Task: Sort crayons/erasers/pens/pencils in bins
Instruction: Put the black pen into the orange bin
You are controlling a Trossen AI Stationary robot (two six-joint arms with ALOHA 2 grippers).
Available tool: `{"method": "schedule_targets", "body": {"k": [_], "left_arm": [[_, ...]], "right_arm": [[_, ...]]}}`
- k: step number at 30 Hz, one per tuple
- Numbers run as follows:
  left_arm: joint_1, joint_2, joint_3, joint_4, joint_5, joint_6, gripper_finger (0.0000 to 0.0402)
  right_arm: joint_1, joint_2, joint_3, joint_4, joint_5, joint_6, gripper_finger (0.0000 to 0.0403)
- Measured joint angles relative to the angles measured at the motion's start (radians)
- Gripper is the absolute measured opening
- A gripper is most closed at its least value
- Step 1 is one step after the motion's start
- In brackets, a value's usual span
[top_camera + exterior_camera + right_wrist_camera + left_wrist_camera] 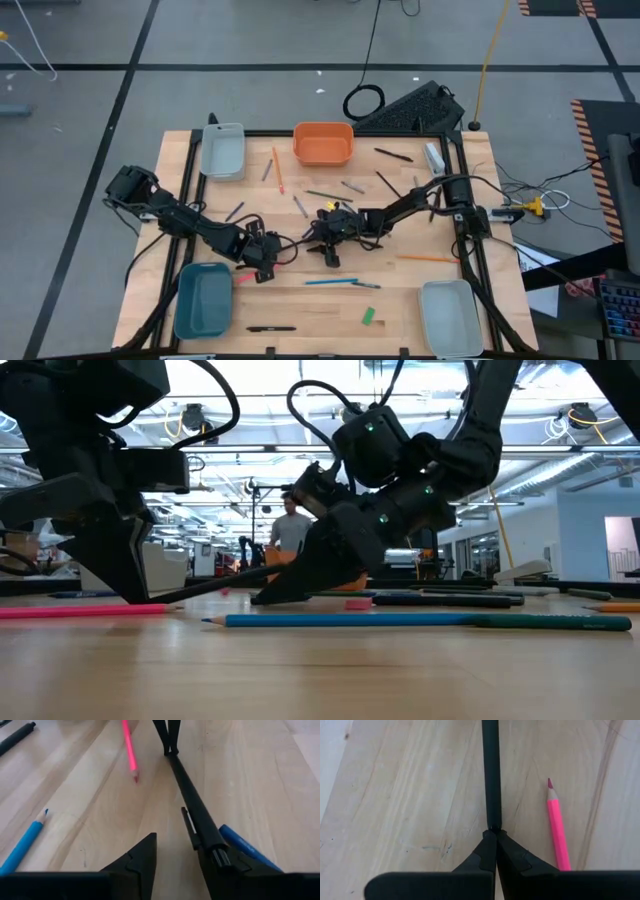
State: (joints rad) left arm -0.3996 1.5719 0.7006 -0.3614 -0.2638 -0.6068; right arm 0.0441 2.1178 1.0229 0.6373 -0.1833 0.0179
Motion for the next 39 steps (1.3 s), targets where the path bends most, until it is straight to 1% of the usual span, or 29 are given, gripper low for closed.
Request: {"method": "schedule_targets", "body": {"k": [8,12,16,20,27,30,36,39], "left_arm": [[0.000,0.000,0.000,0.003,0.000,0.000,0.0007],[0.000,0.000,0.000,0.005,0.001,0.001,0.0007],[0.000,0.000,0.000,0.008,0.001,0.002,0.0003],[0.000,0.000,0.000,0.010,0.001,0.001,0.0002],[0.000,0.000,0.000,0.013,0.001,0.001,0.0002],[0.000,0.000,0.000,0.013,0.001,0.001,0.0001],[-0.001,0.000,0.000,0.018,0.001,0.001,0.0001],[-0.001,0.000,0.000,0.019,0.003,-0.006,0.0005]], "right_arm": [[-0.009,-0.035,-0.003,-0.005,-0.002,0.049,0.0176],[-0.010,-0.038,-0.003,0.000,-0.029,0.049,0.0181],[-0.008,-0.038,-0.003,0.002,-0.031,0.046,0.0159],[-0.008,-0.038,-0.003,0.024,-0.031,0.042,0.0121],[-0.007,-0.038,-0.003,0.001,-0.031,0.040,0.0060],[0.000,-0.038,-0.003,-0.004,-0.027,0.029,0.0053],[0.004,-0.038,-0.003,-0.016,-0.026,0.021,0.0067],[0.004,-0.038,-0.003,-0.016,-0.026,0.019,0.0055]]}}
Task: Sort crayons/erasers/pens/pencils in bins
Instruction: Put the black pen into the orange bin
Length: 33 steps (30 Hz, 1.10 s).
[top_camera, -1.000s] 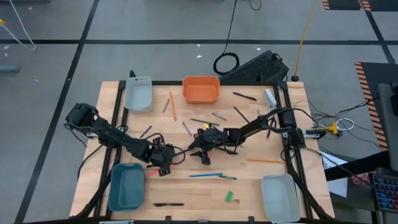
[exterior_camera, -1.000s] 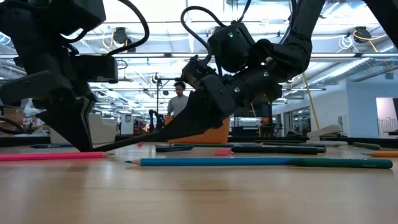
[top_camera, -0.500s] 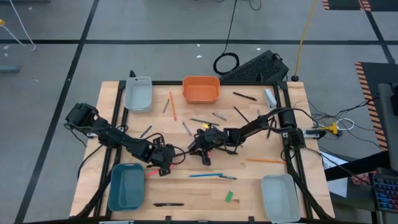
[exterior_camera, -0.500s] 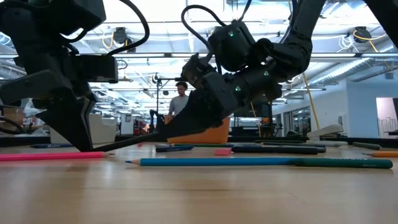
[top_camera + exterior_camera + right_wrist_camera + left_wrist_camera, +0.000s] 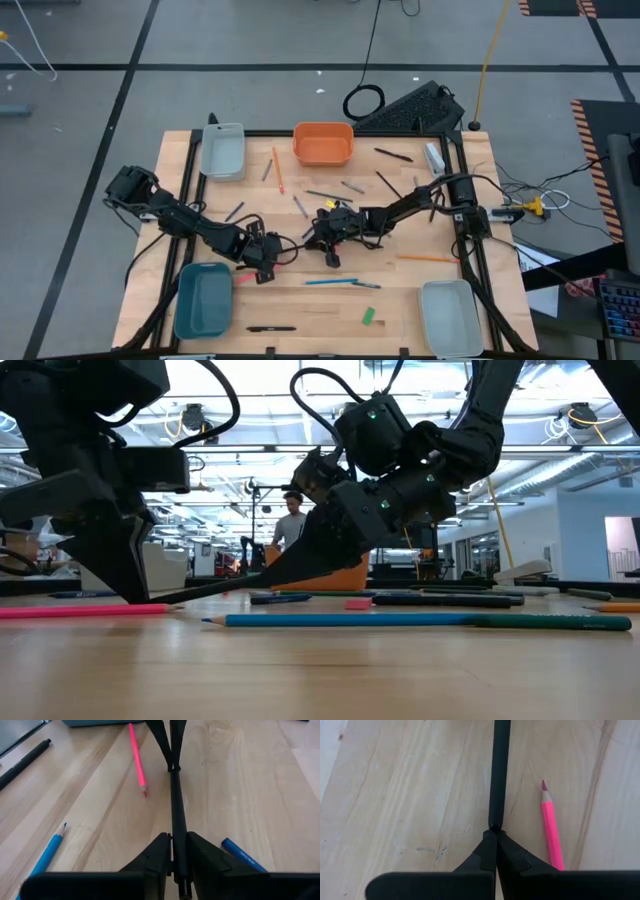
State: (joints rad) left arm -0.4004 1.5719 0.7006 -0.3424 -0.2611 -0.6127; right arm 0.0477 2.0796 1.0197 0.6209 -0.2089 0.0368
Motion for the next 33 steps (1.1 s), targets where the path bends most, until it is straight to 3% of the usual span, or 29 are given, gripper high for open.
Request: {"method": "schedule_targets", "body": {"k": [9,14,18,25,33], "left_arm": [[0.001,-0.027,0.035,-0.075,0.061,-0.012,0.0087],[0.015,-0.129,0.068,-0.204,0.047,-0.018,0.0145],[0.018,-0.241,0.053,-0.205,0.006,-0.011,0.0162],[0.022,-0.429,-0.029,-0.091,-0.084,0.063,0.0108],[0.062,-0.601,-0.246,0.222,-0.081,0.162,0.0015]], "right_arm": [[0.001,0.000,0.000,0.001,-0.002,0.000,0.0053],[0.001,0.000,-0.001,0.003,-0.001,0.001,0.0049],[0.000,-0.002,-0.001,0.001,-0.001,0.003,0.0050],[-0.022,-0.106,-0.001,-0.141,0.011,-0.019,0.0050],[-0.122,-0.375,0.000,-0.441,0.165,-0.092,0.0050]]}}
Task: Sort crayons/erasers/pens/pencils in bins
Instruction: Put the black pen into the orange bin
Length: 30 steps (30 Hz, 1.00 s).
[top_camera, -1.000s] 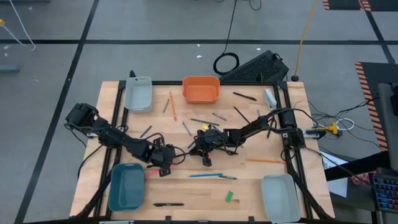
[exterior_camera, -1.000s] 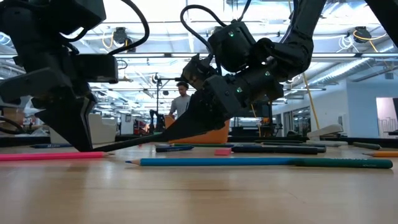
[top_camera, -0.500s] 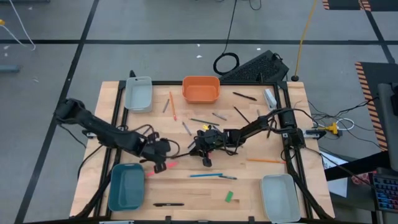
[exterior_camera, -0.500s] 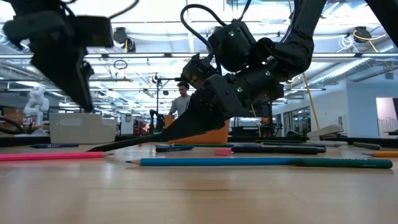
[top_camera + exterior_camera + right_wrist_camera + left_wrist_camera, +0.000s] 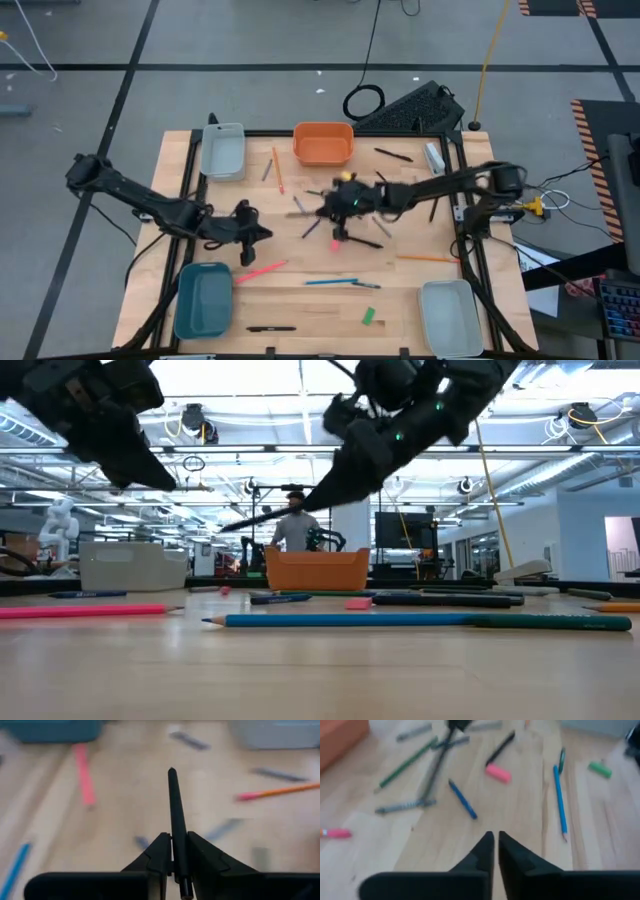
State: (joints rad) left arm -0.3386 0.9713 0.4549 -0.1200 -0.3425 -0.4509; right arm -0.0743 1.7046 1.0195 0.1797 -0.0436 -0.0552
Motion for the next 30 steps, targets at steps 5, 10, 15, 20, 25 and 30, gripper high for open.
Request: {"method": "schedule_targets", "body": {"k": [5,10,15,20,25,30], "left_arm": [[0.072,-0.061,-0.146,0.307,0.023,0.093,0.0010],[0.158,-0.085,-0.232,0.472,0.091,0.125,0.0004],[0.229,-0.083,-0.241,0.495,0.130,0.138,0.0009],[0.306,-0.085,-0.239,0.518,0.133,0.165,0.0005],[0.397,-0.084,-0.238,0.543,0.146,0.163,0.0007],[0.501,-0.083,-0.238,0.563,0.194,0.162,0.0004]], "right_arm": [[-0.149,-0.122,0.000,-0.049,0.019,-0.037,0.0050],[-0.298,-0.133,0.022,-0.073,-0.013,-0.088,0.0050],[-0.393,-0.056,0.101,-0.112,-0.065,-0.124,0.0050],[-0.456,0.057,0.203,-0.162,-0.115,-0.160,0.0050],[-0.522,0.136,0.272,-0.194,-0.157,-0.175,0.0050],[-0.570,0.170,0.284,-0.214,-0.195,-0.175,0.0050]]}}
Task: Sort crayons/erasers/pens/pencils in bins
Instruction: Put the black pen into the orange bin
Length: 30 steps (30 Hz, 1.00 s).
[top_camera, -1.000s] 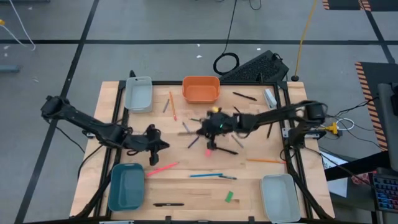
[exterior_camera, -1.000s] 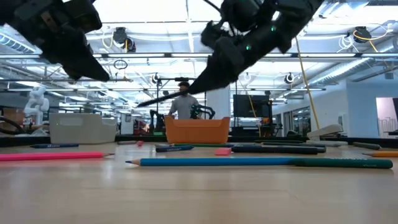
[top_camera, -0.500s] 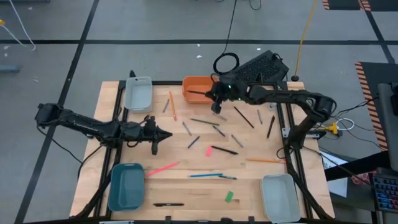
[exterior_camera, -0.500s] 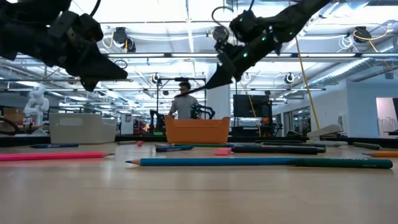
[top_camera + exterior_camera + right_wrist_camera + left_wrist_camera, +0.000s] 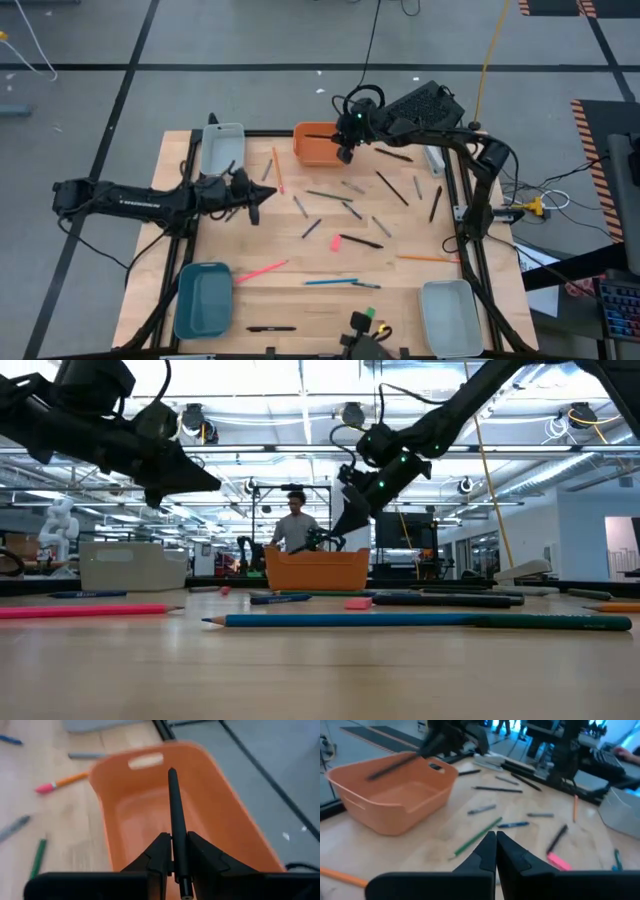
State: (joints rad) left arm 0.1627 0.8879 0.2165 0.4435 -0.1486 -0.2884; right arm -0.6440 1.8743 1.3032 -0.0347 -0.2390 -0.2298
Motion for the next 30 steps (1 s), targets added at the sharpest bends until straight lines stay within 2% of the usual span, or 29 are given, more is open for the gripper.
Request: {"method": "schedule_targets", "body": {"k": [7,14,21,30], "left_arm": [[0.098,0.000,0.000,0.036,0.099,0.028,0.0005],[0.130,0.000,0.000,0.031,0.155,0.039,0.0006],[0.130,0.000,0.000,0.027,0.176,0.058,0.0005],[0.129,0.000,0.000,0.024,0.177,0.063,0.0003]], "right_arm": [[0.007,0.049,0.000,0.032,-0.036,0.020,0.0050],[0.002,0.059,0.000,0.061,-0.030,0.035,0.0050],[-0.005,0.060,0.000,0.041,-0.077,0.038,0.0050],[-0.002,0.093,-0.002,0.031,-0.077,0.081,0.0050]]}}
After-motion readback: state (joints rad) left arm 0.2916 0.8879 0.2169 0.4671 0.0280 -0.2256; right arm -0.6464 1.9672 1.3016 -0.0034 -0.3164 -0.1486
